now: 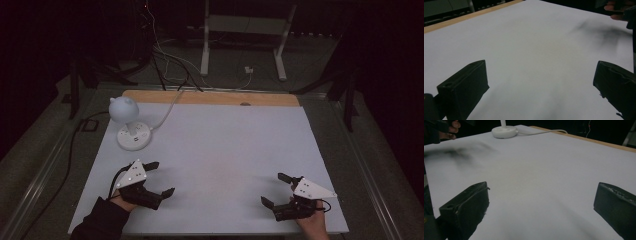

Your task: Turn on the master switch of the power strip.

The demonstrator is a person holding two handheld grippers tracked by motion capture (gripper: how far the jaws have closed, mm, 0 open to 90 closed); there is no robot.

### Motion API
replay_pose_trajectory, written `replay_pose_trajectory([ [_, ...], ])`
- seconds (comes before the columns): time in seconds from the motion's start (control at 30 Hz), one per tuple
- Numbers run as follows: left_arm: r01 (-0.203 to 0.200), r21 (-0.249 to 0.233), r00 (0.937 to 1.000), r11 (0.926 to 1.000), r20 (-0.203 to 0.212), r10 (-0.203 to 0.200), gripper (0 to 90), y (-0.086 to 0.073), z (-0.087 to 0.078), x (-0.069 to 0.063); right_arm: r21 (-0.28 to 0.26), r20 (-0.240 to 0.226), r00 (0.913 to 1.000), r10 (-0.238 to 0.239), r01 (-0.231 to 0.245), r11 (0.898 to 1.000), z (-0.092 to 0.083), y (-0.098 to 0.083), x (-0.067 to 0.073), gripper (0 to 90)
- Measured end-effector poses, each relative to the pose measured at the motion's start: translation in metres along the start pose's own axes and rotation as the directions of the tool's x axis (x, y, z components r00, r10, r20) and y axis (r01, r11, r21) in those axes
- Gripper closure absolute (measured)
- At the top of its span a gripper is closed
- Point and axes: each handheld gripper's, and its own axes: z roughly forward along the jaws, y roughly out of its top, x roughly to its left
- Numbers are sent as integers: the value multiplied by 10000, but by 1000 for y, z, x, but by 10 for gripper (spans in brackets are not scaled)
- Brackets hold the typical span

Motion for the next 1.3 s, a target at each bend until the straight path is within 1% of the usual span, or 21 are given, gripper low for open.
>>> replay_pose_trajectory([
  [0.1,78,-13,9999,10000,-109,-78,2,2,0,3,-26,-6,10000,16,-16,10000,0,0,0,0],
  [0.17,67,-10,9994,10000,-341,-67,2,4,-1,5,-31,-14,10000,29,-29,10000,0,0,0,0],
  [0.2,118,-45,9993,9999,-365,-120,2,5,-2,7,-35,-4,10000,24,-24,10000,0,0,0,0],
  [0.23,188,-33,9986,9998,-503,-189,2,6,-3,9,-36,2,10000,29,-29,10000,0,0,0,0],
  [0.27,175,-69,9981,9998,-582,-179,2,6,-3,11,-39,-4,10000,40,-40,10000,0,0,0,0],
  [0.3,262,-139,9976,9996,-638,-271,2,7,-4,13,-32,-4,10000,32,-32,10000,0,0,0,0],
  [0.43,454,-210,9939,9987,-1000,-473,2,10,-5,20,-40,-7,10000,23,-23,10000,0,0,0,0],
  [0.67,586,-258,9872,9979,-1468,-618,2,14,-3,28,-58,5,10000,61,-61,10000,-1,0,0,0],
  [0.73,659,-325,9830,9973,-1698,-704,2,15,-2,30,-78,1,10000,60,-60,10000,-1,0,0,0],
  [0.83,803,-375,9746,9961,-2068,-863,2,17,-1,35,-74,4,10000,67,-67,10000,-1,0,0,0],
  [0.97,942,-357,9656,9949,-2400,-1000,2,19,0,41,-82,8,10000,82,-82,9999,-1,0,-1,0],
  [1.0,970,-381,9644,9946,-2434,-1034,2,19,1,43,-82,15,10000,81,-81,9999,-1,0,0,0],
  [1.07,1030,-433,9571,9937,-2676,-1108,2,20,1,46,-91,8,9999,109,-109,9999,-1,0,0,0],
  [1.1,1091,-455,9546,9930,-2739,-1174,2,20,2,48,-93,14,9999,99,-99,9999,-1,0,0,0],
  [1.17,1132,-503,9457,9923,-3010,-1231,2,20,3,50,-92,16,10000,95,-94,9999,-1,0,-1,0],
  [1.2,1205,-471,9428,9916,-3073,-1291,2,21,4,52,-89,20,10000,92,-92,9999,-1,0,-1,0],
  [1.23,1261,-475,9414,9909,-3093,-1346,3,21,5,54,-80,22,10000,84,-83,9999,-1,0,0,0],
  [1.3,1278,-496,9299,9906,-3412,-1370,2,21,6,56,-88,19,9999,108,-108,9999,-1,0,0,0],
])
